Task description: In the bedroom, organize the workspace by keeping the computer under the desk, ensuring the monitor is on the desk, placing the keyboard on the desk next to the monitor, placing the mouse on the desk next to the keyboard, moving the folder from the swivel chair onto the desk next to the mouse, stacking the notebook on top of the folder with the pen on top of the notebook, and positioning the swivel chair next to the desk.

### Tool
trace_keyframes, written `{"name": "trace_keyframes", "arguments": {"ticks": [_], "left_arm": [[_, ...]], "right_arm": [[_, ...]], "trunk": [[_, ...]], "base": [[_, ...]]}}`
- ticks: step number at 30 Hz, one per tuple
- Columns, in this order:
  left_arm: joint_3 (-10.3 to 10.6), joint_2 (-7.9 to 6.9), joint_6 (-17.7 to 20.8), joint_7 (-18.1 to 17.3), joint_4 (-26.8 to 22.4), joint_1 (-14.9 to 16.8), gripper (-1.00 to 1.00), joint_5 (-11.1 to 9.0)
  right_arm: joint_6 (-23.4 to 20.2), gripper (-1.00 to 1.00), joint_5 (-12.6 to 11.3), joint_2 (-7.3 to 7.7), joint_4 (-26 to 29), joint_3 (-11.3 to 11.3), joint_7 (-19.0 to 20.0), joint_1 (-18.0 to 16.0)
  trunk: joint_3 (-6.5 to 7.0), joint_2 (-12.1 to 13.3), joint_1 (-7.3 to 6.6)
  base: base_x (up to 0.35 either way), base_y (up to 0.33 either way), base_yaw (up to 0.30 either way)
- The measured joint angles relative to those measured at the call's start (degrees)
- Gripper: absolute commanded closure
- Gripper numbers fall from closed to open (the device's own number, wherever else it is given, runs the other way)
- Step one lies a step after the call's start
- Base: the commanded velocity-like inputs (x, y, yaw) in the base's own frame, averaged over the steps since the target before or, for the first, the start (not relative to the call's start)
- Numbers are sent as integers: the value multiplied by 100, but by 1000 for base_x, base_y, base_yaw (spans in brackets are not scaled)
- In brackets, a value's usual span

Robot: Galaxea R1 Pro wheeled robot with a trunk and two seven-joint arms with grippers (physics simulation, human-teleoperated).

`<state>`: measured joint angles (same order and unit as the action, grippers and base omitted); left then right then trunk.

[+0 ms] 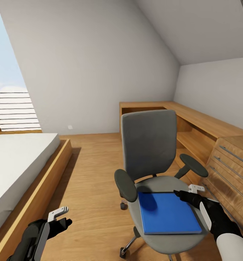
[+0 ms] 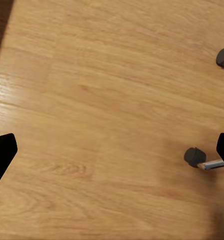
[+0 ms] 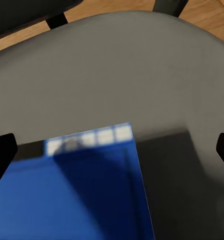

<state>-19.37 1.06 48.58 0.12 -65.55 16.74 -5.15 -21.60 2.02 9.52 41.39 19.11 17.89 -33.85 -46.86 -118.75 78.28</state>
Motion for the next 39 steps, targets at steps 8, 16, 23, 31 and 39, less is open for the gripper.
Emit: {"name": "trace_keyframes", "arguments": {"ticks": [8,16,23,31,39], "left_arm": [[1,3,0,4,4,0,-100,4],[4,3,13,4,4,0,-100,2],[4,3,10,10,4,0,-100,2],[11,3,9,6,4,0,-100,-4],[-6,-2,9,10,4,0,-100,1]], "right_arm": [[-5,-100,-3,0,2,0,-8,0],[-29,-100,4,1,-1,0,-19,0],[-41,-100,11,0,-6,-8,-33,-2],[-42,-100,12,1,-6,-9,-35,-4],[-42,-100,12,0,-7,-9,-35,-2]], "trunk": [[0,0,-1],[0,0,0],[-89,-199,109],[-144,-321,176],[-144,-321,176]], "base": [[143,0,0],[21,0,0],[1,0,0],[0,0,0],[0,0,0]]}}
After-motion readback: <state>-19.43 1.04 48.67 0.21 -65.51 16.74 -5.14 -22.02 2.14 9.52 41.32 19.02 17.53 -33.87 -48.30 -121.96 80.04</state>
